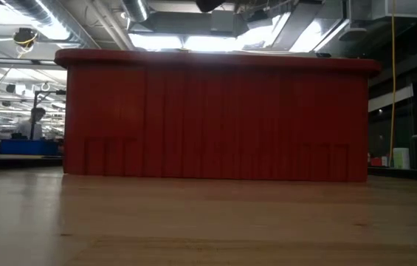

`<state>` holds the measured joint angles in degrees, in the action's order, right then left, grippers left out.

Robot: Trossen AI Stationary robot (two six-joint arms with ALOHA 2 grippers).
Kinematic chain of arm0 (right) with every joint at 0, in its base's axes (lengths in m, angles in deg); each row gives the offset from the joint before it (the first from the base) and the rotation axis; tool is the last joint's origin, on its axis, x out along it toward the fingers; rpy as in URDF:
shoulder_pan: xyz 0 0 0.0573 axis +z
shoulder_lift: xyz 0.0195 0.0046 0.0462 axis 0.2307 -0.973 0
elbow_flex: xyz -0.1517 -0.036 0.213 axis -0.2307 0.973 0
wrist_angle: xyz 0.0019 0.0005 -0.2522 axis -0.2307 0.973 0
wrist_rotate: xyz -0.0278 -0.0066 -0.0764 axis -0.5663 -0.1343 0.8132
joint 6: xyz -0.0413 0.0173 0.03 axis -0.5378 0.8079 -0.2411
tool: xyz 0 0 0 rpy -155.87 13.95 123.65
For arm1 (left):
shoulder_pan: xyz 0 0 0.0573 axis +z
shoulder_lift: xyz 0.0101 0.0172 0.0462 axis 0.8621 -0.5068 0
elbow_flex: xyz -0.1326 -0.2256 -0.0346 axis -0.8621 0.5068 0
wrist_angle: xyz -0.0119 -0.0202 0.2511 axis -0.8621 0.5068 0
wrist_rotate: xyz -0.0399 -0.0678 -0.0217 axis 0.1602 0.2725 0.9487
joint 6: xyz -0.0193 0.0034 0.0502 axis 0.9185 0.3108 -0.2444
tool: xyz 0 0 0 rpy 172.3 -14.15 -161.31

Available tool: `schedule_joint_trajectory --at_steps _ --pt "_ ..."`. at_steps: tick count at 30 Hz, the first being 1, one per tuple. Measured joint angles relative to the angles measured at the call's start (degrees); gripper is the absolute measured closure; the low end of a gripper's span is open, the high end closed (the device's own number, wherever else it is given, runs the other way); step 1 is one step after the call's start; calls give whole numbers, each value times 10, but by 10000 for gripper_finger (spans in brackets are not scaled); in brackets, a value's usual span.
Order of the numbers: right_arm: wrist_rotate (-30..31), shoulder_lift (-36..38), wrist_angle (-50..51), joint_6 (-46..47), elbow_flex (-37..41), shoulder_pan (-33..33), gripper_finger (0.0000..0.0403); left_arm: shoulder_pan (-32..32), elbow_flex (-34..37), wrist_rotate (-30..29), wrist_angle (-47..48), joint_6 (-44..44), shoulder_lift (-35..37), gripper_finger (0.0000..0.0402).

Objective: Pick and place slides into bin
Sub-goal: Put the top black slide into the red bin

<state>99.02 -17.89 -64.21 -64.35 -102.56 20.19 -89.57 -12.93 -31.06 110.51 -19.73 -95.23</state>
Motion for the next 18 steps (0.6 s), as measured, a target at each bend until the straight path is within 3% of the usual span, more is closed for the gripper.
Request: schedule_joint_trajectory --at_steps 5,10,16,18 --pt "0 0 -1 -20 0 -26 382 42 0 0 1 -35 1 398" --pt "1 1 -8 -22 0 -63 382 94 0 46 1 -74 1 398" --pt "0 31 -8 -61 0 -107 382 177 0 47 1 -157 1 398" --pt "0 45 -8 -78 0 -124 382 209 0 72 1 -175 1 398"
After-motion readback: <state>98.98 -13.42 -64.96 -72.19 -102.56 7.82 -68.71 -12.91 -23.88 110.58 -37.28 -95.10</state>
